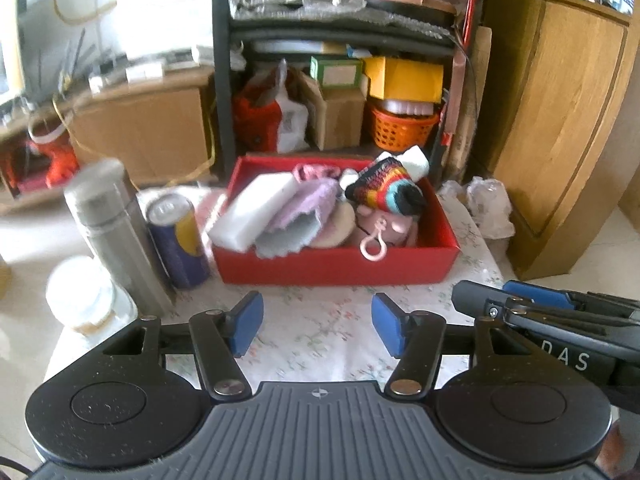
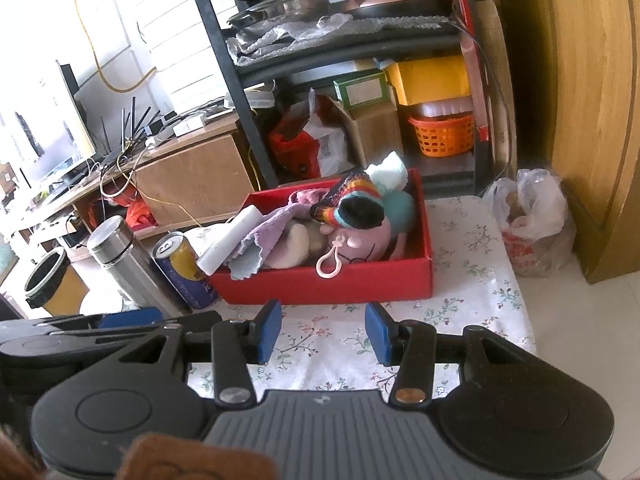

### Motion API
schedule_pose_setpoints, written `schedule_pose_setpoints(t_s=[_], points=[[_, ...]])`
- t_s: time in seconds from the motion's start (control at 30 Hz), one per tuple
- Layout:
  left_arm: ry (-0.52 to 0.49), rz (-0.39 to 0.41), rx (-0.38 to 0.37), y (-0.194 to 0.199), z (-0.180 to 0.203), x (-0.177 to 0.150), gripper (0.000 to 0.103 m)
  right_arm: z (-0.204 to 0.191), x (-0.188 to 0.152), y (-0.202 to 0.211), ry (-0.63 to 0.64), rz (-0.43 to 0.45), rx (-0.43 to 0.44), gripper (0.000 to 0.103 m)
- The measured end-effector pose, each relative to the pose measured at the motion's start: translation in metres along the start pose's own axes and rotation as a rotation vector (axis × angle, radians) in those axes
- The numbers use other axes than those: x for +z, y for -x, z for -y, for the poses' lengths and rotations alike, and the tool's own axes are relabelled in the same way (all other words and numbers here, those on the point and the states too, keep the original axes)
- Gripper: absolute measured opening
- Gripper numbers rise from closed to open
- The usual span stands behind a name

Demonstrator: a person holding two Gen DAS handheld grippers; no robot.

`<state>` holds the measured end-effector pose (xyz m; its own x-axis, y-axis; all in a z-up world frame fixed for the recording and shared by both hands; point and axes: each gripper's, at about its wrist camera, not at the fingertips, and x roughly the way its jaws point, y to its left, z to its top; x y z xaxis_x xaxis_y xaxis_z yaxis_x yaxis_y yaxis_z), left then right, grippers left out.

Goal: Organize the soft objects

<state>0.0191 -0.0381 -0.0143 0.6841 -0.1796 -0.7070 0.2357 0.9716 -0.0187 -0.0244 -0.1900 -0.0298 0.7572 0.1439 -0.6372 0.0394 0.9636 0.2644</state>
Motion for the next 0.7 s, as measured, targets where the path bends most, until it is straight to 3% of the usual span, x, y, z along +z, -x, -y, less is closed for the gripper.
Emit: schedule_pose_setpoints(t_s=[0.17, 0.43, 0.7], points=[[-0.043, 0.049, 0.06, 0.0076, 0.005, 0.0001, 0.067, 0.0001, 0.0006, 0.0004, -0.007, 0.009, 0.003, 0.017], [-0.046, 0.062, 0.073, 0.0096, 0.0037, 0.0004, 0.071, 0.0003, 0.0007, 0.0011, -0.009, 0.021, 0.01, 0.017], [-0.055, 0.087, 0.11, 0.0113, 0.0025, 0.0, 0.081, 0.0013, 0.0012, 0.003, -0.011, 0.034, 0.014, 0.017]])
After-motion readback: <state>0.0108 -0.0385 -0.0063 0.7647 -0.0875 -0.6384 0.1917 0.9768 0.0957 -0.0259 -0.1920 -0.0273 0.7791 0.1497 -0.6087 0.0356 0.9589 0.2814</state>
